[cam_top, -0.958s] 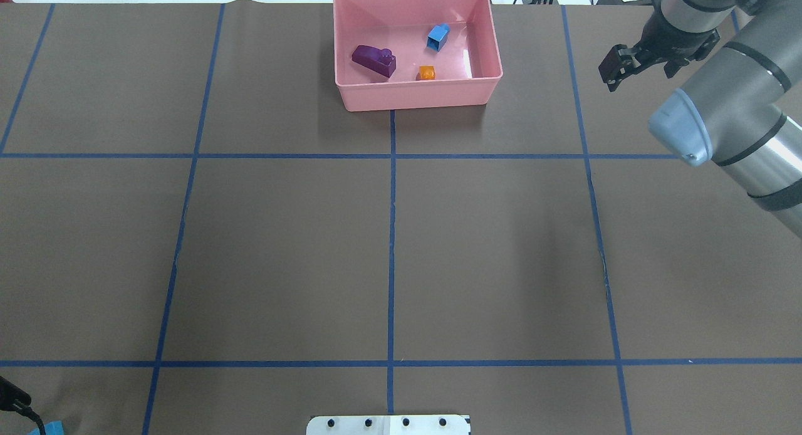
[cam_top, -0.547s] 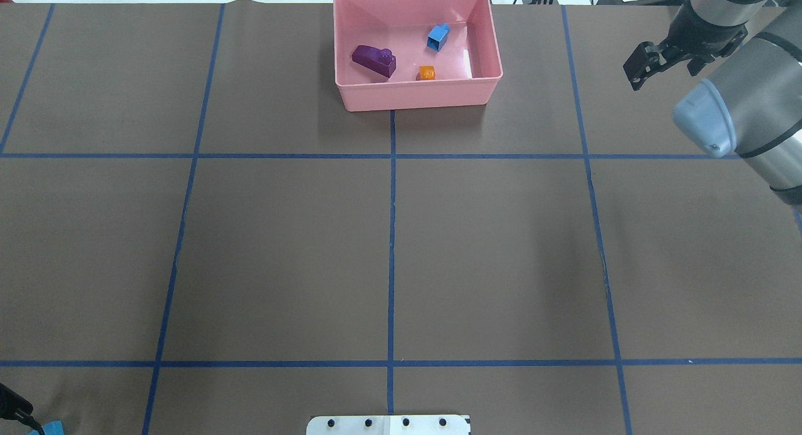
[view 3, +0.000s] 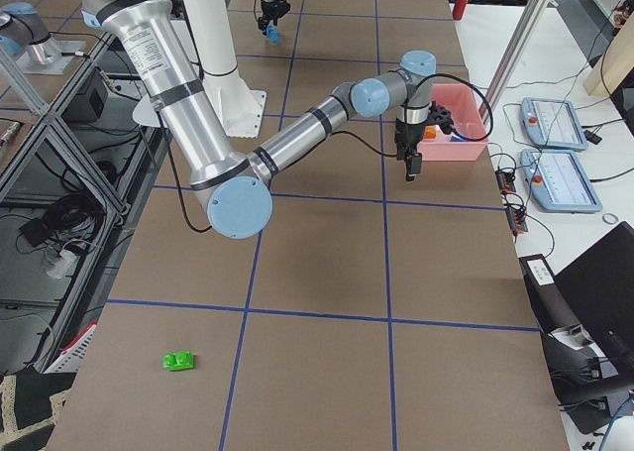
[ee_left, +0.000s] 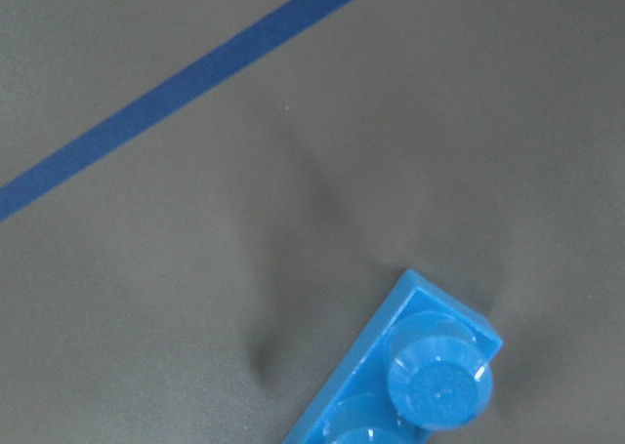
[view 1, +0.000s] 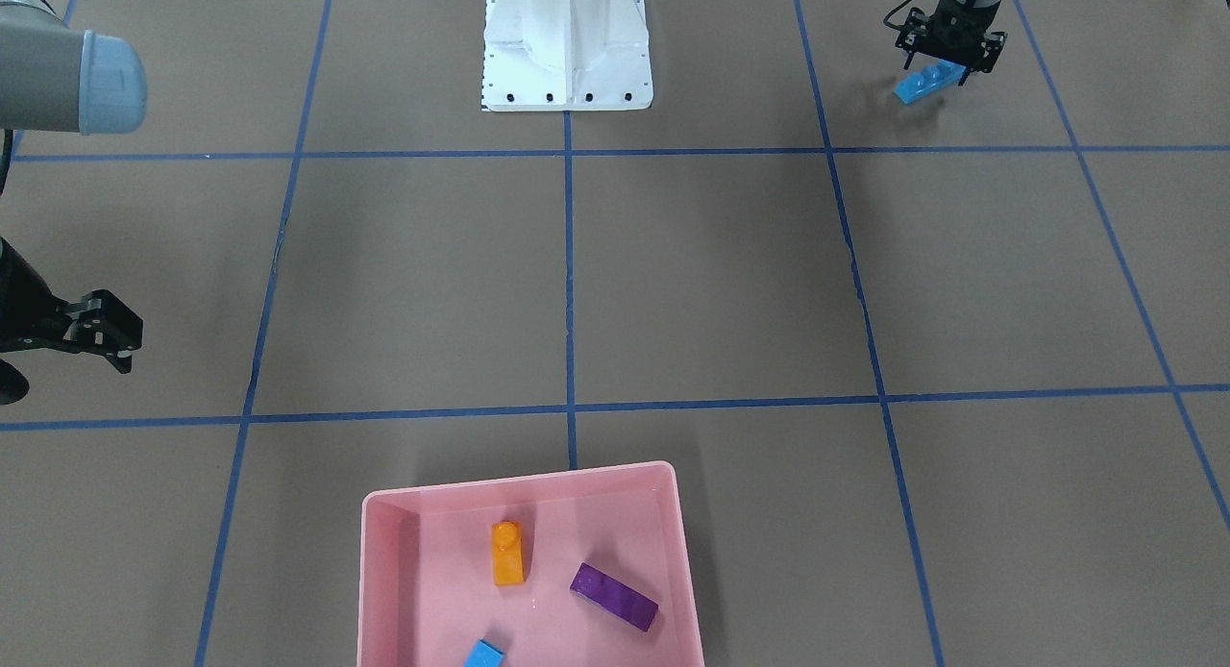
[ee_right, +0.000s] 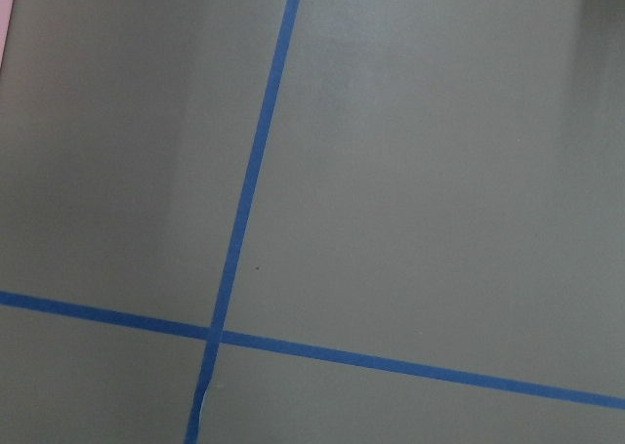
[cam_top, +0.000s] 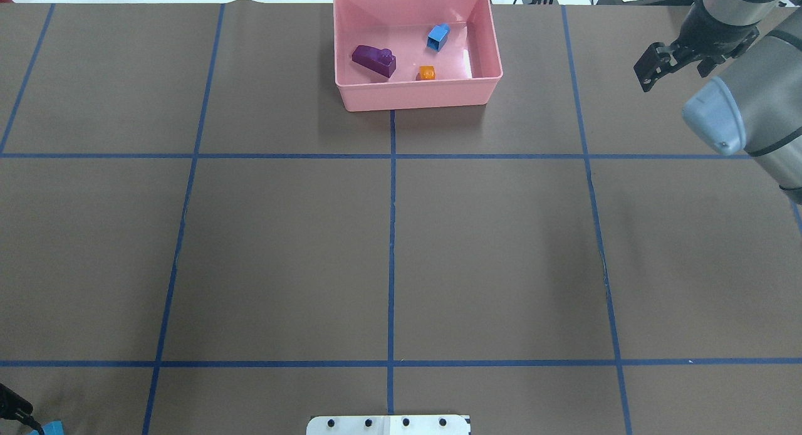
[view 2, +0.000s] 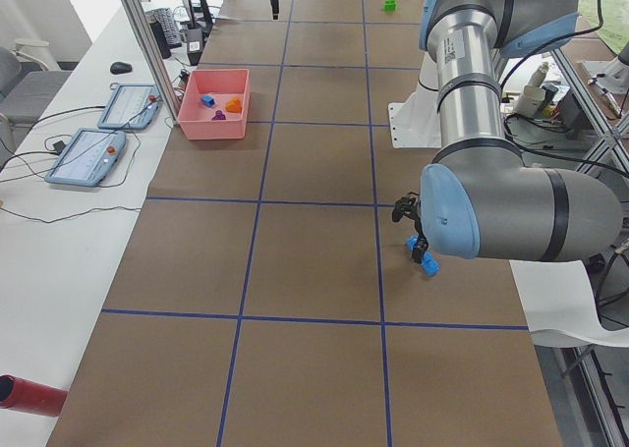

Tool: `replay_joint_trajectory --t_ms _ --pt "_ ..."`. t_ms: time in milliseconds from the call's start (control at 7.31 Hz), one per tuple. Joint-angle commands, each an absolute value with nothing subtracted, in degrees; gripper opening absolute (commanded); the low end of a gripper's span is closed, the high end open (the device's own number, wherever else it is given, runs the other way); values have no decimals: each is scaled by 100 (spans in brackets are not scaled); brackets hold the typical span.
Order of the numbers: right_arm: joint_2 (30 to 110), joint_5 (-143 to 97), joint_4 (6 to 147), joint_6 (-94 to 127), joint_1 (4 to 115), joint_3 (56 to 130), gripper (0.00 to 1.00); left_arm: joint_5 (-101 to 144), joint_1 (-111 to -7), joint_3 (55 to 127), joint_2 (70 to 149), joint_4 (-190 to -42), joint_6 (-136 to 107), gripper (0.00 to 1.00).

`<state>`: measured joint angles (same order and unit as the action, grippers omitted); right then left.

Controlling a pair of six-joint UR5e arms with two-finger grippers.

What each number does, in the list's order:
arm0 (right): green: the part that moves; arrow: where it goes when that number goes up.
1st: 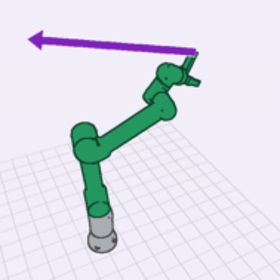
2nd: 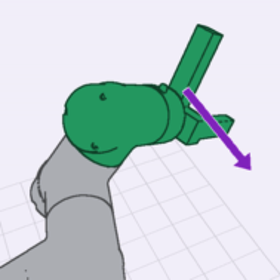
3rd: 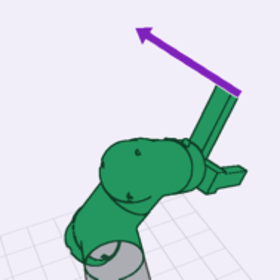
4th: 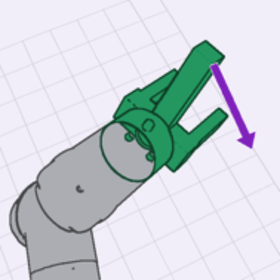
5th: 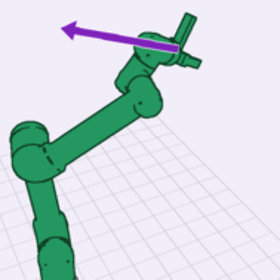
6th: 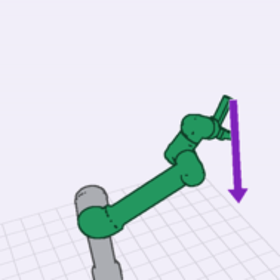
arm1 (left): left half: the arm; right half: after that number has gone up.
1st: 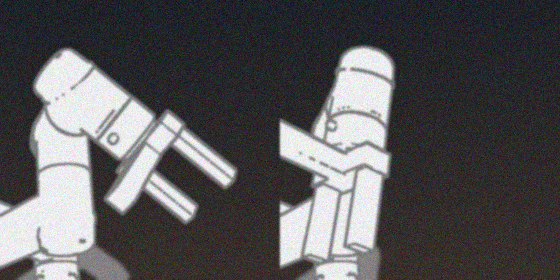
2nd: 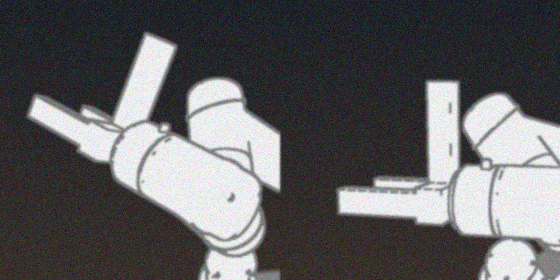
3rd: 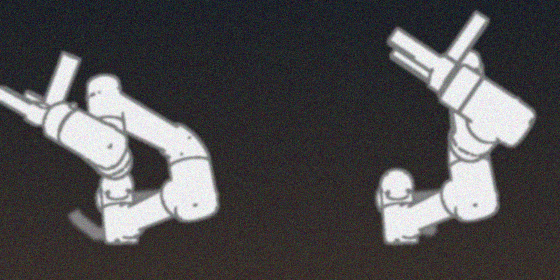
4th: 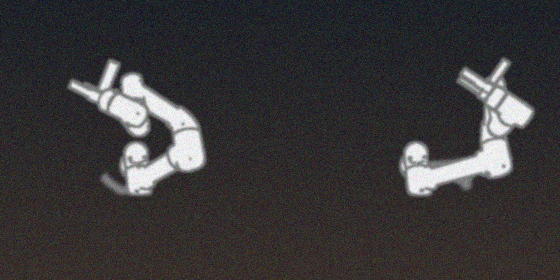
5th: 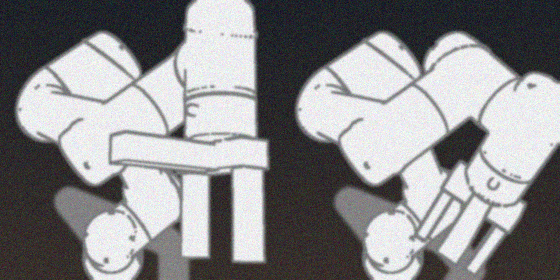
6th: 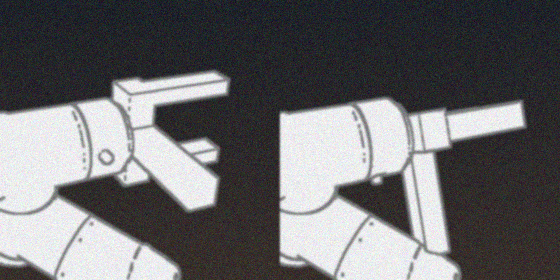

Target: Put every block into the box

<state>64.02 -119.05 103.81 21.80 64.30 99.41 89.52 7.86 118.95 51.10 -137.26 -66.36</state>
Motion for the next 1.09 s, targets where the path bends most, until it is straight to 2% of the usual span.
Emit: replay_joint_trajectory --t_ms 0,137,274,547,821,958 --pt "6722 -11979 10398 1595 6652 9941 100 8956 782 11892 5142 -13763 -6636 9" --pt "6924 -12127 10406 1191 6914 9949 100 8956 756 11909 5072 -13972 -6644 0" --pt "7230 -12373 10380 795 7187 9958 100 8956 730 11961 4915 -14279 -6679 0" --pt "7907 -12559 10371 -626 7810 9906 100 9078 651 12574 4143 -14834 -6758 0" --pt "8776 -12542 10301 -1657 8163 9914 100 10170 -503 12849 4227 -14819 -6847 0" --pt "9337 -12620 9657 -1678 8278 9958 100 10943 -1101 12850 4280 -14810 -6812 0"
